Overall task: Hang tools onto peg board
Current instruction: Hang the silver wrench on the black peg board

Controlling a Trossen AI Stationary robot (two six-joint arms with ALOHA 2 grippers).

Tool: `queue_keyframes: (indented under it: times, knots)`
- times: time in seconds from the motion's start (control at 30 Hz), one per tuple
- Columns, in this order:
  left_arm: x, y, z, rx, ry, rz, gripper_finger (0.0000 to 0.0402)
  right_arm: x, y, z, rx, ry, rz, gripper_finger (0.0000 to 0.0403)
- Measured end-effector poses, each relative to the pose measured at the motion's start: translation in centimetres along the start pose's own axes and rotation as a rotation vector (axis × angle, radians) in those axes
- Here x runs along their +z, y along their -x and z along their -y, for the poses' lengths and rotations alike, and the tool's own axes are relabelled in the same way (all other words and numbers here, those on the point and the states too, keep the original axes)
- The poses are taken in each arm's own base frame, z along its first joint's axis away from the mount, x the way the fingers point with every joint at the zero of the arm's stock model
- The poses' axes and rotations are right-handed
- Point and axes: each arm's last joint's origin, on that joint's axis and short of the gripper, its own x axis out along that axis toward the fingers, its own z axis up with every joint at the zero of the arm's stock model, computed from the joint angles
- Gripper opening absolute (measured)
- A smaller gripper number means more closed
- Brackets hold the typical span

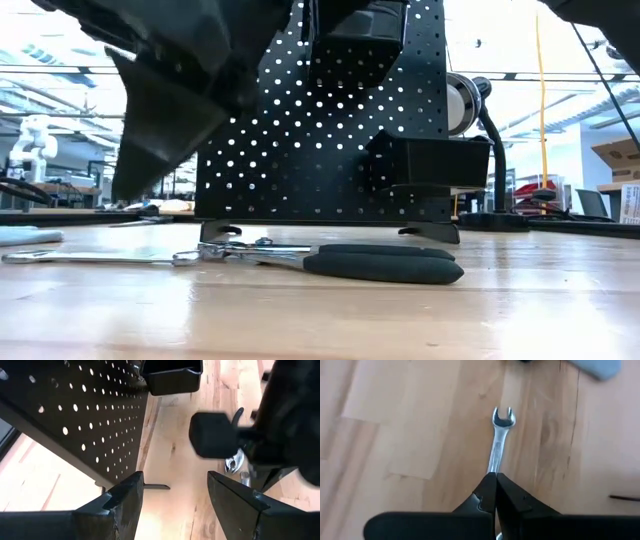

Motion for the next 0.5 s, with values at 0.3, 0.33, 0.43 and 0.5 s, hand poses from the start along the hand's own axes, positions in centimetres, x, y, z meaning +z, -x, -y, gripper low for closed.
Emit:
queue_keyframes:
  times: [0.3,0.33,0.43,0.5]
  knots:
    - [-0.2,0.0,0.0,-0.017,0.008,-0.030,0.0228,-0.2,-0.6,-0.4,0.003,0.009,-0.004,0.0006]
    - [-0.2,0.0,0.0,-0.016,0.007,-0.032,0.0228,-0.4,-0.8,-0.5,0.001,0.012,-0.016,0.0012]
    - [-0.2,0.0,0.0,-0.015,0.008,-0.032,0.0228,-0.7,-1.2,-0.6,0.002,0.011,-0.026,0.0044]
    - [-0.2,0.0,0.0,-0.015,0.008,-0.031,0.0228,-0.8,-1.2,-0.6,-0.001,0.003,-0.040,0.0071]
